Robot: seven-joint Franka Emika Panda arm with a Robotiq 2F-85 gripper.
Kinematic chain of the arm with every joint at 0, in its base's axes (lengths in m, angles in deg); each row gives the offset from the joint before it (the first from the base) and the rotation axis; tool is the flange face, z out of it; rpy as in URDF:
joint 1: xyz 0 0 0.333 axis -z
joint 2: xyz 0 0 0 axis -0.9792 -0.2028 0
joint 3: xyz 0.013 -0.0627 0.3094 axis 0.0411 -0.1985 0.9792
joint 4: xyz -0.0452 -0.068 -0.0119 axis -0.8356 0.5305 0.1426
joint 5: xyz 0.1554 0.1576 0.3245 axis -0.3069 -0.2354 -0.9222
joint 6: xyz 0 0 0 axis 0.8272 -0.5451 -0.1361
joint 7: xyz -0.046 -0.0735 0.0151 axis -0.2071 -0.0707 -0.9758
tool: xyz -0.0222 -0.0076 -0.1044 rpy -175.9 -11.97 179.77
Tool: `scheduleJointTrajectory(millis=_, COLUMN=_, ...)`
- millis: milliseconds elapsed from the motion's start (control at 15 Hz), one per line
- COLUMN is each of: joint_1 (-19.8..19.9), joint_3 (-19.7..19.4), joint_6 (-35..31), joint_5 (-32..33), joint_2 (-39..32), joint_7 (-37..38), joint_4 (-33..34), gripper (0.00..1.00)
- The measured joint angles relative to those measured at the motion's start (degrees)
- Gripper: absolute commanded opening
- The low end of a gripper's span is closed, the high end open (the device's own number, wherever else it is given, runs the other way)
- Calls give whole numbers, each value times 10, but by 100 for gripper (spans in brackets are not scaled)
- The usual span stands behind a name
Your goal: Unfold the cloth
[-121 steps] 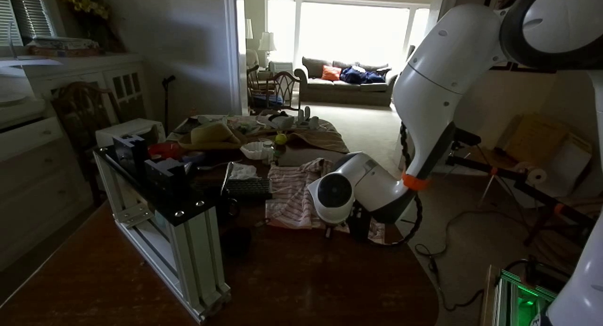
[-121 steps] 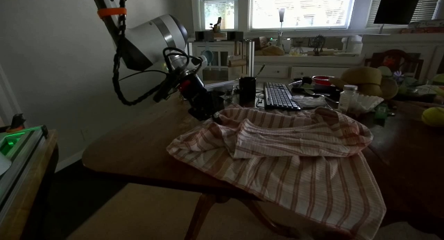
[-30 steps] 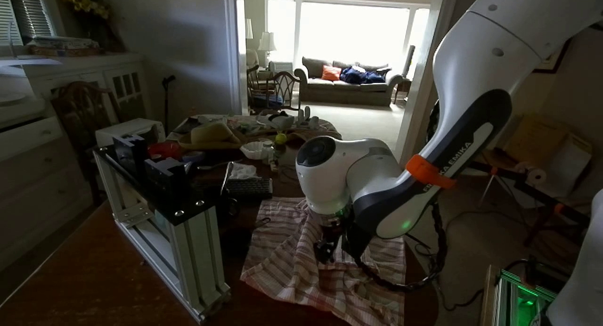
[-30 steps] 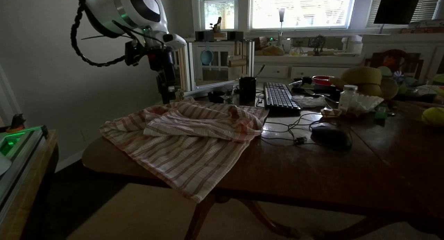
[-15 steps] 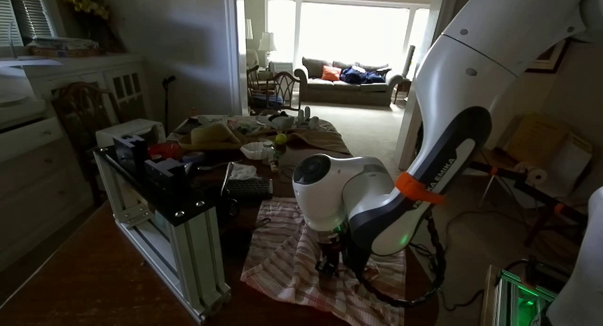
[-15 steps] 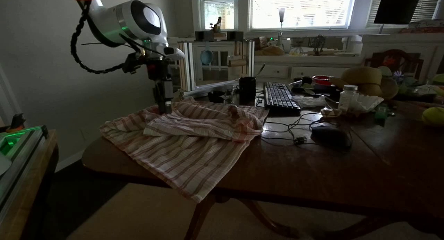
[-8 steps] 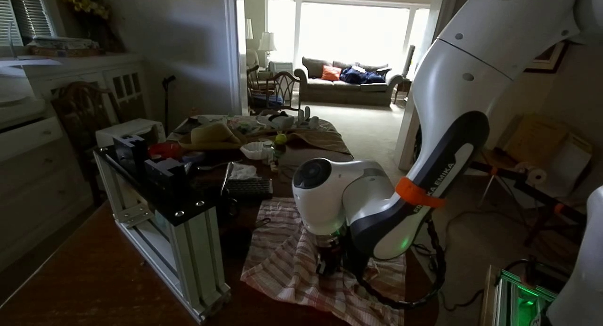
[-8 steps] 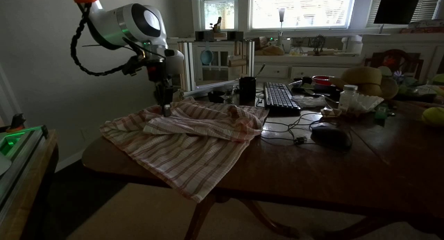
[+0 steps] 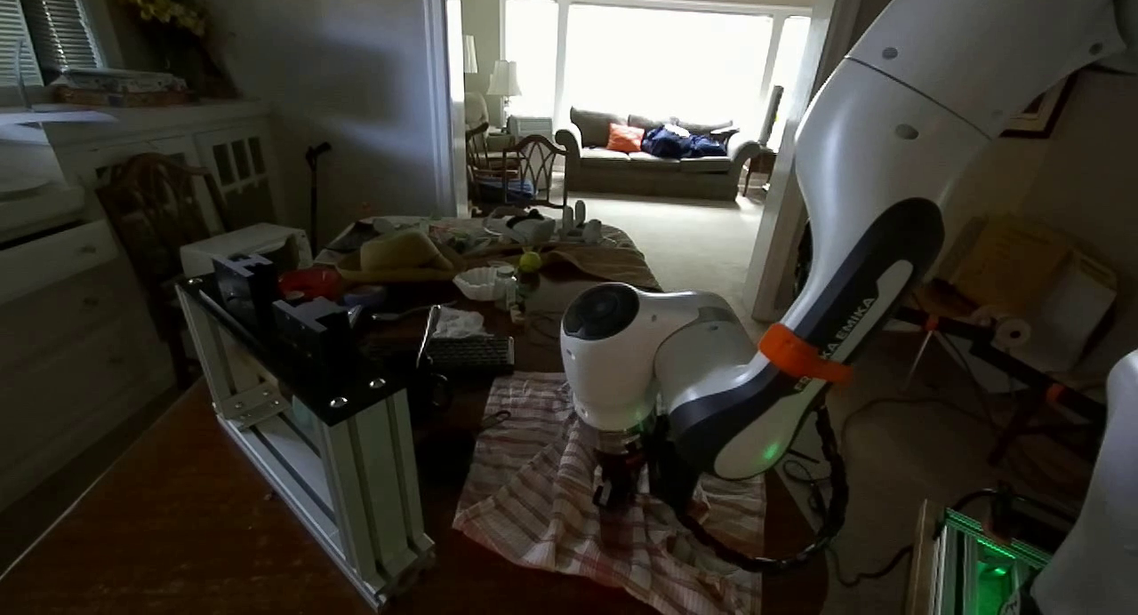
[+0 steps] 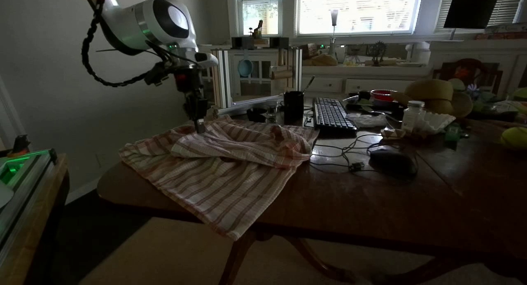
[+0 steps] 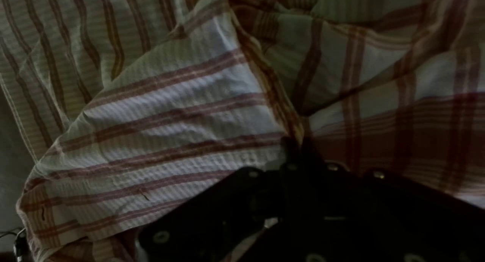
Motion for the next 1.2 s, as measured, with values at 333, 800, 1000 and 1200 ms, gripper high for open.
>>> scheduleJointTrajectory(millis=333, joint_1=24, joint_3=-5, joint_6=-17, joint_5=-55, joint_2=110, joint_7=-44, joint_4=-56, gripper=1)
scheduleJointTrajectory(millis=800, joint_1=120, joint_3=-44, joint_6=-16, joint_5=-74, joint_2=225, joint_7=-77, joint_4=-98, gripper=1)
scheduleJointTrajectory(millis=1000, joint_1=165, joint_3=-55, joint_6=-12, joint_5=-74, joint_2=255, joint_7=-84, joint_4=-105, gripper=1)
scheduleJointTrajectory(millis=1200, joint_1=203, joint_3=-63, joint_6=-2, joint_5=-75, joint_2=275, joint_7=-85, joint_4=-115, gripper=1)
